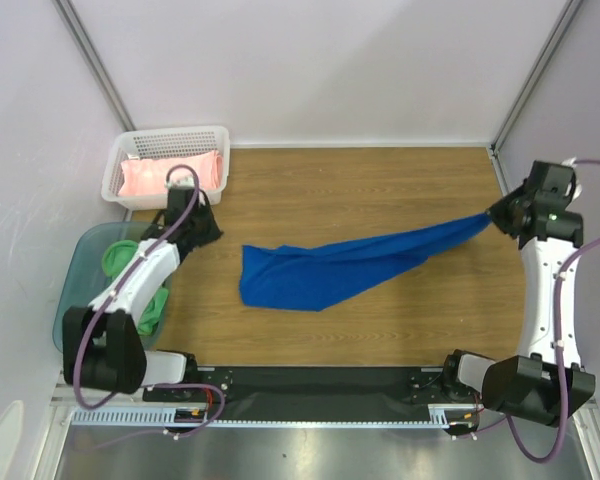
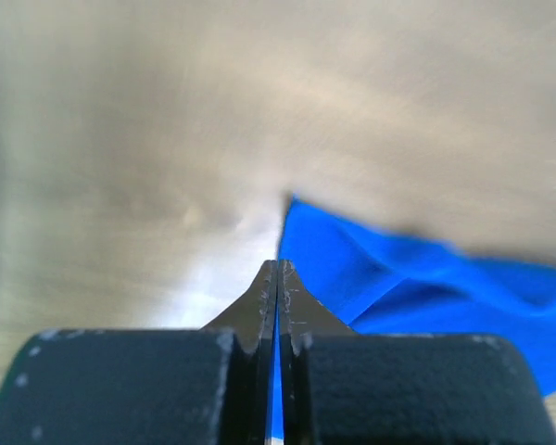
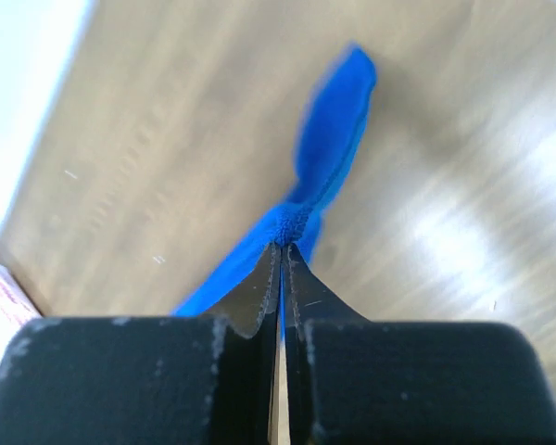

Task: Fold and stack the towels
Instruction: Flatten out the crumpled towel

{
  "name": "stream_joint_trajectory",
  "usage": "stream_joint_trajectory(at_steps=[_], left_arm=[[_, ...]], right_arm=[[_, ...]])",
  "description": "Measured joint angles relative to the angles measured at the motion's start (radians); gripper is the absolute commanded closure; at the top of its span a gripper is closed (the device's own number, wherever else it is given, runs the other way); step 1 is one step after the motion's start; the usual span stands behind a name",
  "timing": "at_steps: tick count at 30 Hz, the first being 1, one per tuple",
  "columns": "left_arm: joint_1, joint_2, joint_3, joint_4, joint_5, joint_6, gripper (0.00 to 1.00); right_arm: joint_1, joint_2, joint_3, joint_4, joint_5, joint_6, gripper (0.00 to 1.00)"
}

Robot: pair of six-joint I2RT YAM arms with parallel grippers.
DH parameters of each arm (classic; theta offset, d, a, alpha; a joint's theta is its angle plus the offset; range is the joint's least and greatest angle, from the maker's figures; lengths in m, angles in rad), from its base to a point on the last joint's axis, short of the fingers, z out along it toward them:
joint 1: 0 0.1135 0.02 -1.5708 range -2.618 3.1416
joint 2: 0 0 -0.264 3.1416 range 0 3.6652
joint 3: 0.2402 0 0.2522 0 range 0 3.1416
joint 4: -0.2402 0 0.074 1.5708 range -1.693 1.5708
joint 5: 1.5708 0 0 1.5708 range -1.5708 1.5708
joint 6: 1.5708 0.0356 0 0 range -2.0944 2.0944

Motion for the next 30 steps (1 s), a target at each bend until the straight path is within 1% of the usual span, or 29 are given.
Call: stream_joint_trajectory(at_steps=[4, 9, 12, 15, 16, 18, 19, 21, 22, 24, 25, 27, 28, 30], left_arm=[[-0.002, -0.118, 0.120, -0.016, 0.000, 0.080, 1.00], [-0.002, -0.295, 0.170, -0.051, 0.028, 0.158, 1.00], [-0.002, -0.373, 0.159, -0.058, 0.090, 0.187, 0.97], [-0.013, -0.390, 0.129, -0.060, 0.151, 0.191, 0.93], [-0.021, -0.379, 0.119, -0.059, 0.164, 0.190, 0.87], [-0.050, -0.348, 0.096, -0.051, 0.184, 0.190, 0.80], [-0.066, -0.329, 0.083, -0.046, 0.187, 0.190, 0.70], [-0.117, -0.287, 0.053, -0.030, 0.189, 0.190, 0.61], [-0.147, -0.266, 0.044, -0.022, 0.192, 0.190, 0.53], [-0.206, -0.211, 0.042, 0.011, 0.195, 0.192, 0.45], [-0.237, -0.175, 0.044, 0.035, 0.193, 0.192, 0.36], [-0.287, -0.093, 0.063, 0.075, 0.193, 0.209, 0.30], [-0.309, -0.044, 0.073, 0.100, 0.193, 0.217, 0.25], [-0.341, 0.049, 0.091, 0.148, 0.194, 0.236, 0.23]], right_arm=[[-0.006, -0.002, 0.174, -0.053, 0.037, -0.048, 1.00], [-0.011, -0.007, 0.340, -0.137, 0.069, -0.086, 1.00], [-0.013, -0.029, 0.367, -0.164, 0.078, -0.097, 1.00], [-0.018, -0.053, 0.328, -0.177, 0.079, -0.105, 1.00], [-0.020, -0.060, 0.300, -0.179, 0.077, -0.106, 1.00], [-0.026, -0.060, 0.249, -0.184, 0.070, -0.107, 1.00], [-0.029, -0.055, 0.218, -0.182, 0.063, -0.107, 1.00], [-0.032, -0.041, 0.168, -0.183, 0.048, -0.107, 1.00], [-0.033, -0.035, 0.148, -0.180, 0.043, -0.107, 1.00], [-0.034, -0.027, 0.122, -0.175, 0.030, -0.107, 1.00], [-0.034, -0.025, 0.113, -0.171, 0.025, -0.107, 1.00], [-0.036, -0.023, 0.100, -0.161, 0.018, -0.107, 1.00], [-0.037, -0.023, 0.096, -0.155, 0.014, -0.107, 1.00], [-0.039, -0.021, 0.090, -0.142, 0.008, -0.107, 1.00]])
